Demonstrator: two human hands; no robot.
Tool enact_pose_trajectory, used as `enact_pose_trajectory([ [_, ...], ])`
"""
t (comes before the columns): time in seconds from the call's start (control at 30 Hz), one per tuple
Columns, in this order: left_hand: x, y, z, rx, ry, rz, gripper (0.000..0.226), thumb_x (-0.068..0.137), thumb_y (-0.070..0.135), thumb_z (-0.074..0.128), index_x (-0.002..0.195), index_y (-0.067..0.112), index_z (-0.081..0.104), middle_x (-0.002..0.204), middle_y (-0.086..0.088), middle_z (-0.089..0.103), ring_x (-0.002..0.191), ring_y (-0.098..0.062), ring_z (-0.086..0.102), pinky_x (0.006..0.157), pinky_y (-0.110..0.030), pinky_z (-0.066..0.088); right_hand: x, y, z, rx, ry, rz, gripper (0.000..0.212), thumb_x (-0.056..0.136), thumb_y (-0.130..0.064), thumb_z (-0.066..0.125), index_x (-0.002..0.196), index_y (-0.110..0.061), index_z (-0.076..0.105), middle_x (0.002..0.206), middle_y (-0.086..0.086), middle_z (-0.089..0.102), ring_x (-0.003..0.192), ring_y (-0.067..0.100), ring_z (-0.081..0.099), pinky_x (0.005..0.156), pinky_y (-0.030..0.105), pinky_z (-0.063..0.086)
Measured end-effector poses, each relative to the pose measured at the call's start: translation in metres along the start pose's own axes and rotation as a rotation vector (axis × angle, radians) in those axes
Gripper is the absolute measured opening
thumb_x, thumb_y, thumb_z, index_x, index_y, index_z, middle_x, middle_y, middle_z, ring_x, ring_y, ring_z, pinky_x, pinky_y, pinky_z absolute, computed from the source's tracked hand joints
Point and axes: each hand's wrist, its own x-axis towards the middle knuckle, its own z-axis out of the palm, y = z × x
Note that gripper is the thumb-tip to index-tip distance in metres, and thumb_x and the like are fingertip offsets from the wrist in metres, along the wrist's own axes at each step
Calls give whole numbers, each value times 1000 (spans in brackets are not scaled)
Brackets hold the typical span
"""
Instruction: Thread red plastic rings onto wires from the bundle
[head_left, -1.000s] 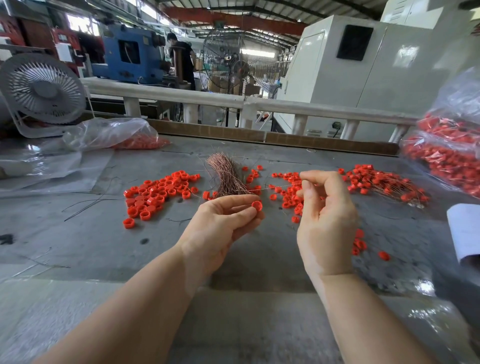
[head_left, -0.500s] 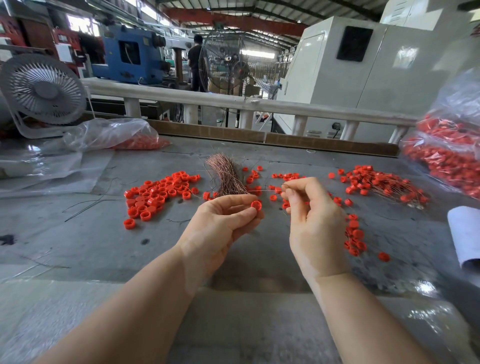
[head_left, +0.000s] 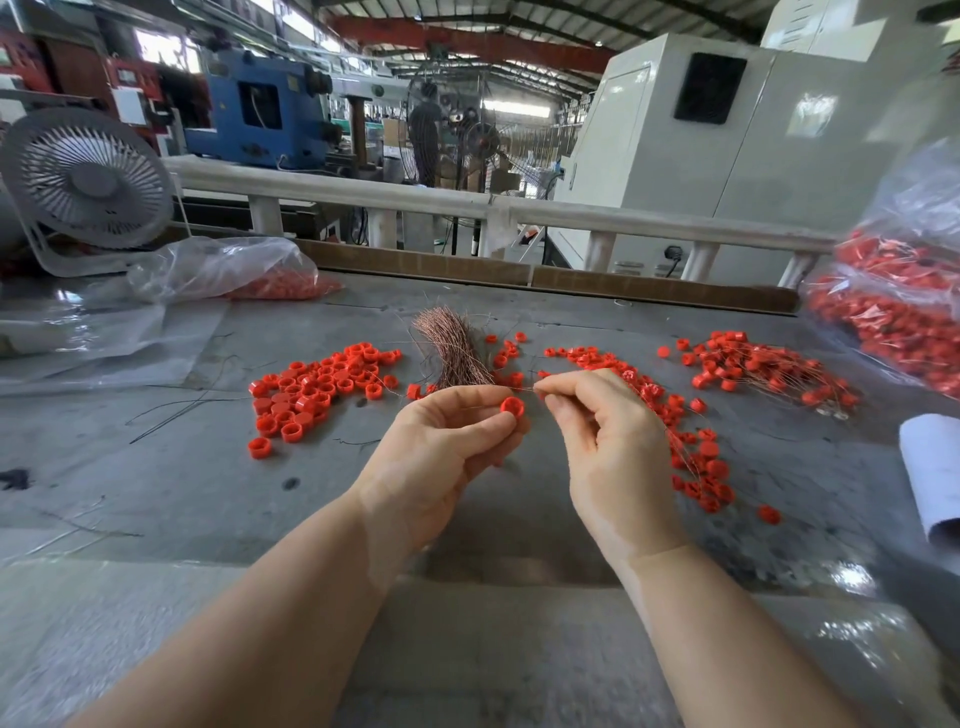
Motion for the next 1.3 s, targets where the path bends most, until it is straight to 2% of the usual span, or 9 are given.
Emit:
enact_pose_trajectory([
  [0.2, 0, 0, 0, -43, -4, -14, 17, 78, -12, 56, 83, 2, 63, 68, -6, 69, 64, -12, 69, 62, -18, 56, 5, 3, -7, 31, 272, 102, 12, 90, -3, 55, 90, -4, 67, 86, 5, 65, 81, 17, 60, 76, 14, 43],
  [0.43, -1, 0, -2, -24, 8, -10, 17, 77, -12, 57, 83, 3, 63, 69, -6, 68, 63, -12, 68, 63, -19, 56, 6, 2, -10, 23, 389, 25, 13, 89, 2, 52, 91, 2, 65, 103, 5, 57, 100, 25, 59, 90, 31, 48],
  [0.53, 0, -2, -2, 95, 36, 17, 17, 78, -11, 60, 82, 5, 63, 64, -3, 67, 57, -10, 64, 61, -18, 56, 5, 2, -7, -49, 242, 12, 10, 86, 3, 57, 87, 0, 67, 91, 7, 61, 88, 21, 59, 82, 21, 44],
  [0.67, 3, -6, -5, 329, 117, 87, 18, 78, -7, 66, 79, 10, 64, 64, -2, 64, 60, -14, 59, 64, -21, 55, 1, 0, 0, -136, -69, 52, 9, 82, 0, 64, 84, -5, 71, 83, 5, 65, 82, 24, 60, 74, 32, 47],
  [0.8, 3, -10, -8, 713, 156, 215, 20, 75, 0, 73, 77, 18, 66, 71, 0, 65, 62, -10, 60, 63, -16, 51, -2, 3, 1, -202, -236, 145, 12, 85, -5, 63, 89, -9, 73, 87, 4, 65, 85, 23, 59, 75, 33, 45],
  [0.93, 4, -13, -10, 1049, 176, 293, 20, 76, 6, 72, 83, 23, 66, 86, 2, 66, 72, -12, 62, 76, -22, 50, -6, 10, 5, -321, -436, 210, 31, 90, -2, 50, 109, -16, 69, 109, 0, 65, 104, 19, 56, 86, 23, 37],
  [1.03, 5, -16, -10, 1154, 174, 344, 20, 79, 9, 69, 94, 22, 67, 98, 6, 54, 75, -2, 56, 74, -10, 42, -8, 12, 6, -347, -479, 251, 41, 88, 2, 45, 116, -21, 65, 117, -5, 62, 111, 15, 53, 88, 18, 33],
  [1.13, 6, -18, -11, 1197, 188, 373, 20, 80, 12, 69, 97, 22, 68, 99, 8, 47, 88, -8, 55, 79, -13, 39, -8, 12, 7, -364, -456, 238, 39, 87, 2, 46, 110, -21, 66, 112, -4, 60, 105, 18, 55, 85, 25, 40],
  [1.3, 7, -18, -14, 1238, 208, 385, 15, 82, 16, 68, 95, 24, 67, 96, 10, 46, 86, -7, 53, 72, -10, 33, -8, 11, 5, -368, -373, 212, 25, 88, -2, 50, 95, -17, 68, 99, -2, 60, 92, 20, 56, 71, 28, 41],
])
